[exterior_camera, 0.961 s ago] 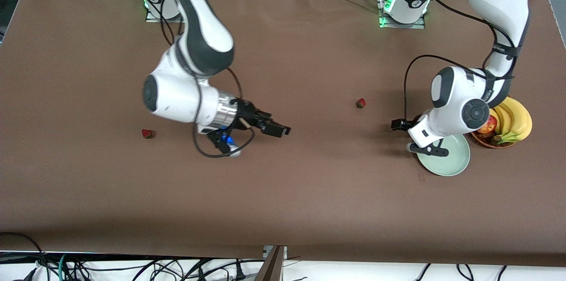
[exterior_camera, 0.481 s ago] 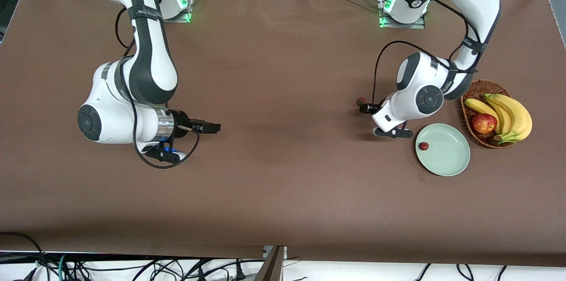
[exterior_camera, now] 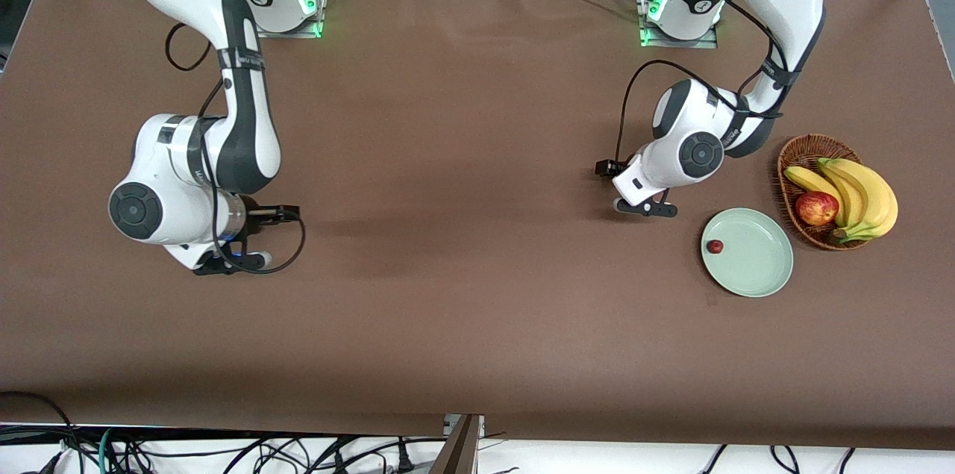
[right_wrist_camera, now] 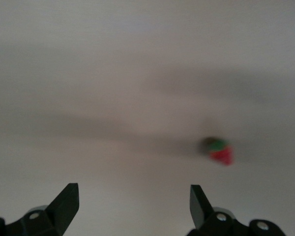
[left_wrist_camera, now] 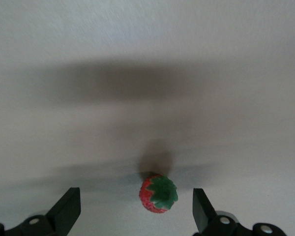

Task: Collect all strawberries into plate
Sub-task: 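Reach the second strawberry with the left gripper while the right gripper withdraws, then grasp the second strawberry with the left gripper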

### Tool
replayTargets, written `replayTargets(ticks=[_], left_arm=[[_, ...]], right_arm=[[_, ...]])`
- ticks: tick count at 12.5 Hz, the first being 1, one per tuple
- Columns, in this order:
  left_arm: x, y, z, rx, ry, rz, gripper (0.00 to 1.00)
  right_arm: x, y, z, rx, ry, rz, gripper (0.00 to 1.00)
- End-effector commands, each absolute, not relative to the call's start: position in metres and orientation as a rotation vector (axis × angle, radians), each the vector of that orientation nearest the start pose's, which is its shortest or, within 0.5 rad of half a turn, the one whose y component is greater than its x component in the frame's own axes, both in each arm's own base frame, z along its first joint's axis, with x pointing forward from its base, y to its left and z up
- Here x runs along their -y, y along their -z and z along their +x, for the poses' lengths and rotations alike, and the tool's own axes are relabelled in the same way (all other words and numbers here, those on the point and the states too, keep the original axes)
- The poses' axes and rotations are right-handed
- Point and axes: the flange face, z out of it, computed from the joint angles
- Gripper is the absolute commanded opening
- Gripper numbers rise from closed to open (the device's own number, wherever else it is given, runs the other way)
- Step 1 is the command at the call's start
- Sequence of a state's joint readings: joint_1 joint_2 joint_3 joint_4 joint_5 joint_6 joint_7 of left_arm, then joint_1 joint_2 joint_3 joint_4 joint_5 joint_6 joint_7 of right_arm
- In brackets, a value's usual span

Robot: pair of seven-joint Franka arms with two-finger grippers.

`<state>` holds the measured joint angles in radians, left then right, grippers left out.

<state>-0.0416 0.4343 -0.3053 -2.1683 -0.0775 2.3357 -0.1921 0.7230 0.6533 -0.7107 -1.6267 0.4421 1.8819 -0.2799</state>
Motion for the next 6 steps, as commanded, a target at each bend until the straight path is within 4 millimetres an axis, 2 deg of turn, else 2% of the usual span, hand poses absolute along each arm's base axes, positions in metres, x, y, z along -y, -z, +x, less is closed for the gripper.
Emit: replayTargets(ticks=[1, 2, 3, 5, 6], left_arm=[[0.194, -0.174, 0.479, -0.150, -0.414, -3.204, 1.00], [0.196, -0.169, 0.475, -0.140, -0.406, -3.207, 1.00], [0.201, -0.169, 0.473, -0.151, -0.405, -3.208, 0.93], [0.204, -0.170, 0.473, -0.146, -0.404, -3.209, 0.73], [0.206, -0.170, 0.472, -0.119, -0.405, -3.208, 0.67]], right_arm=[[-0.061, -0.266, 0.620, 0.463, -0.275, -3.102, 0.99], [-0.047, -0.252, 0.613, 0.539, -0.239, -3.110, 0.99], [-0.032, -0.243, 0.607, 0.584, -0.219, -3.118, 0.99], [-0.022, -0.239, 0.606, 0.632, -0.193, -3.121, 0.99], [-0.020, -0.237, 0.605, 0.631, -0.178, -3.130, 0.98]])
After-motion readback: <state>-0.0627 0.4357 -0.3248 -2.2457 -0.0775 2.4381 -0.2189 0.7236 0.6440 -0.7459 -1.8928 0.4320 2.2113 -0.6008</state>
